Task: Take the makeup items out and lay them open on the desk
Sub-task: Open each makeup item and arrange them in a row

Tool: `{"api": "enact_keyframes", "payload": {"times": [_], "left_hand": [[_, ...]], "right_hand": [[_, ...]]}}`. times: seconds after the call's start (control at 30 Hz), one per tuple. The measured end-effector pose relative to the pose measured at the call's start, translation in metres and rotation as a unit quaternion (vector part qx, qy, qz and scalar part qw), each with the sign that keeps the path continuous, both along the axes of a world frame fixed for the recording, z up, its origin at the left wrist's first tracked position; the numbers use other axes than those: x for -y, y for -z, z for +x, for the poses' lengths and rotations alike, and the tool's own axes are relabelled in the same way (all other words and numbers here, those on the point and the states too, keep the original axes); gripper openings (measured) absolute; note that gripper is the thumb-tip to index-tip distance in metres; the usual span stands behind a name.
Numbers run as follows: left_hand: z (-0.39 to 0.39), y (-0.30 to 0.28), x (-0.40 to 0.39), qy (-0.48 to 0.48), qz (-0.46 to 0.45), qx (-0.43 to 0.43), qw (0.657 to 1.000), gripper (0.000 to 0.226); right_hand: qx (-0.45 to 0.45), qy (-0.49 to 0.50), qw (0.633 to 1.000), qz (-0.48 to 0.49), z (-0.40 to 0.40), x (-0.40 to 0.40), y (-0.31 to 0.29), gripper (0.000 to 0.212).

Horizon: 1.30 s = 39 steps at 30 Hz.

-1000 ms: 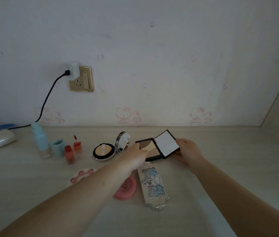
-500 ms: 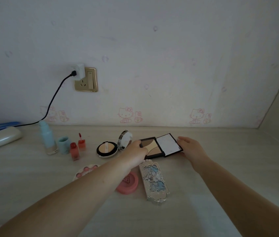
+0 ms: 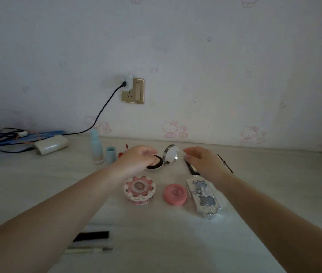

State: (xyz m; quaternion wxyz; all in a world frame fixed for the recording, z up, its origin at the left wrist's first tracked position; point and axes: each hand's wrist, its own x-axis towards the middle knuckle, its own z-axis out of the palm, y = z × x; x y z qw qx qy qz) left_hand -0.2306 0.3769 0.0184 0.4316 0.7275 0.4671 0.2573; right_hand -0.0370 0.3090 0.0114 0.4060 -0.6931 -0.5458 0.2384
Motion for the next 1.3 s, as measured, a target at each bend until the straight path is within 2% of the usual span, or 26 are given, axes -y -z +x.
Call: {"api": "enact_keyframes", "payload": {"times": [0.17, 0.37, 0.43, 0.57, 0.63, 0.7, 0.77, 0.83, 0.9, 1.0, 1.07, 1.17, 1.3], "left_hand": [[-0.053, 0.02, -0.002, 0.003, 0.02, -0.058, 0.998, 0.037], [-0.08, 0.04, 0.008, 0.086, -0.033, -0.125, 0.988, 0.079], [-0.081, 0.042, 0.013, 0.102, -0.018, -0.119, 0.987, 0.077], [-0.078, 0.049, 0.014, 0.113, 0.005, -0.082, 0.99, 0.055], [-0.079, 0.055, 0.013, 0.104, -0.011, -0.057, 0.993, 0.056], [-0.08, 0.06, 0.011, 0.088, -0.022, -0.037, 0.995, 0.069], [-0.082, 0.059, 0.01, 0.064, -0.036, -0.006, 0.997, 0.073], [-0.086, 0.055, 0.007, 0.028, -0.034, 0.043, 0.998, 0.059], [-0.093, 0.048, 0.008, -0.012, -0.055, 0.129, 0.99, 0.037], [-0.1, 0.038, 0.013, -0.063, -0.169, 0.301, 0.937, 0.026], [-0.104, 0.034, 0.019, -0.052, -0.233, 0.34, 0.91, 0.021], [-0.109, 0.029, 0.027, -0.008, -0.319, 0.331, 0.888, 0.04], [-0.12, 0.03, 0.029, 0.054, -0.362, 0.364, 0.857, 0.056]], "right_hand": [[0.159, -0.126, 0.978, -0.053, -0.05, -0.001, 0.006, 0.052], [0.275, -0.184, 0.938, -0.103, -0.083, -0.001, 0.027, 0.079], [0.281, -0.184, 0.935, -0.116, -0.089, -0.003, 0.032, 0.086], [0.307, -0.173, 0.928, -0.12, -0.094, -0.005, 0.041, 0.089], [0.336, -0.163, 0.921, -0.111, -0.097, -0.005, 0.045, 0.088], [0.35, -0.162, 0.917, -0.097, -0.099, -0.004, 0.047, 0.088], [0.331, -0.172, 0.924, -0.081, -0.1, -0.005, 0.046, 0.09], [0.294, -0.176, 0.937, -0.066, -0.099, -0.005, 0.044, 0.093], [0.269, -0.176, 0.946, -0.045, -0.101, -0.006, 0.04, 0.092], [0.214, -0.187, 0.959, 0.006, -0.106, -0.002, 0.035, 0.089], [0.186, -0.207, 0.96, 0.043, -0.114, 0.002, 0.031, 0.089], [0.172, -0.235, 0.952, 0.098, -0.124, 0.005, 0.032, 0.089], [0.144, -0.246, 0.952, 0.115, -0.134, 0.006, 0.032, 0.086]]}}
